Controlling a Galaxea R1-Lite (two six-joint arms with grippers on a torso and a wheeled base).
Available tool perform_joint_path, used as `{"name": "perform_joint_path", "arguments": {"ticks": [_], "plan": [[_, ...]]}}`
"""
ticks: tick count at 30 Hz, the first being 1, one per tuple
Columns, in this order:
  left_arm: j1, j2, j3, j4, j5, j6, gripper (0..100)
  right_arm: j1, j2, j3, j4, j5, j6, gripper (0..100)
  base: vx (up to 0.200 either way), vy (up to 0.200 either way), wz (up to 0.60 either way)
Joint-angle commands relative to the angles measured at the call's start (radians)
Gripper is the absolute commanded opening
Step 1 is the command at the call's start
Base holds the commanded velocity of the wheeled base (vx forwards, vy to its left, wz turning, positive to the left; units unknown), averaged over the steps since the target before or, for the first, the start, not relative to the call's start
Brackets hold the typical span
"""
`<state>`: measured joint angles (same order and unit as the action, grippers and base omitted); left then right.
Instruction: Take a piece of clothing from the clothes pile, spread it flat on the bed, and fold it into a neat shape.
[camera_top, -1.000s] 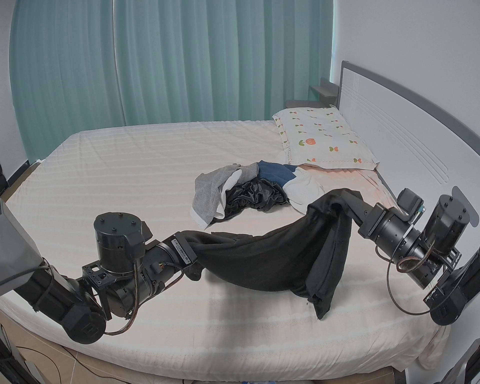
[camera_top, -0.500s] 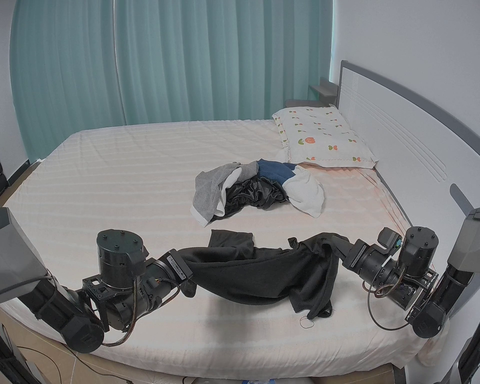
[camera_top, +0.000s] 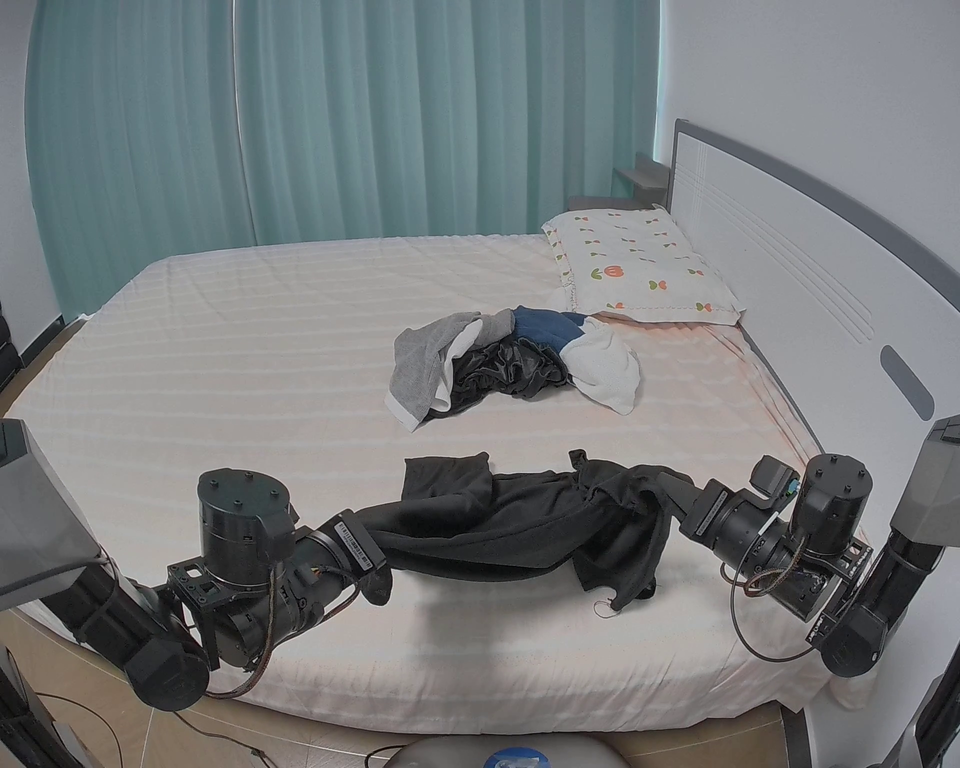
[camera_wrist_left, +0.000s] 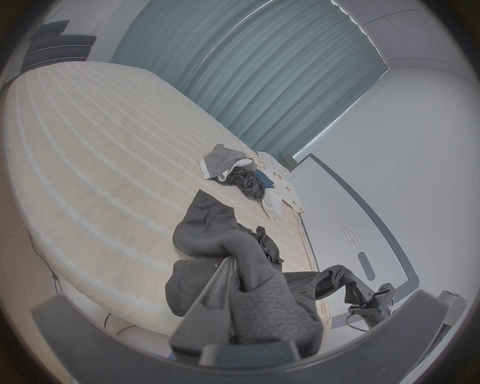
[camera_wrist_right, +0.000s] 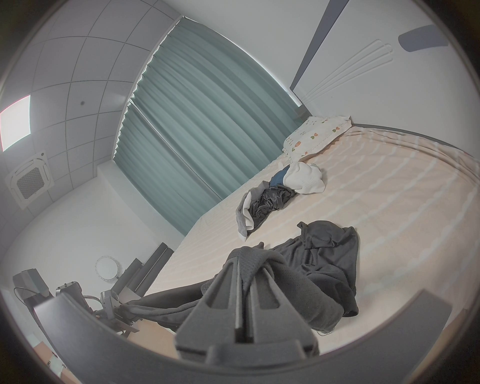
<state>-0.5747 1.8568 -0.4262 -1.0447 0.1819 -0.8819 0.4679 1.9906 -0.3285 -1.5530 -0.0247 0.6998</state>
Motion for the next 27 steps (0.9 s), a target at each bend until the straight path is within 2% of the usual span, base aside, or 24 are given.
{"name": "perform_joint_path", "arguments": {"ticks": [1,9,22,27], "plan": [[-0.001,0.016,0.0,-0.003,0.001,-0.002,0,0.002,-0.004,0.0,-0.01,0.0,0.0,0,0.0,0.0,0.0],[0.004,0.01,0.0,-0.003,-0.004,-0.046,0,0.011,-0.006,0.0,-0.01,0.0,0.0,0,0.0,0.0,0.0],[0.006,0.007,-0.005,-0.001,0.001,-0.046,0,0.012,-0.009,-0.004,-0.01,-0.004,-0.006,0,0.0,0.2,0.0],[0.007,-0.01,-0.009,0.0,0.002,-0.043,0,0.032,-0.007,-0.024,-0.009,-0.064,-0.013,0,0.0,0.2,0.0]]}}
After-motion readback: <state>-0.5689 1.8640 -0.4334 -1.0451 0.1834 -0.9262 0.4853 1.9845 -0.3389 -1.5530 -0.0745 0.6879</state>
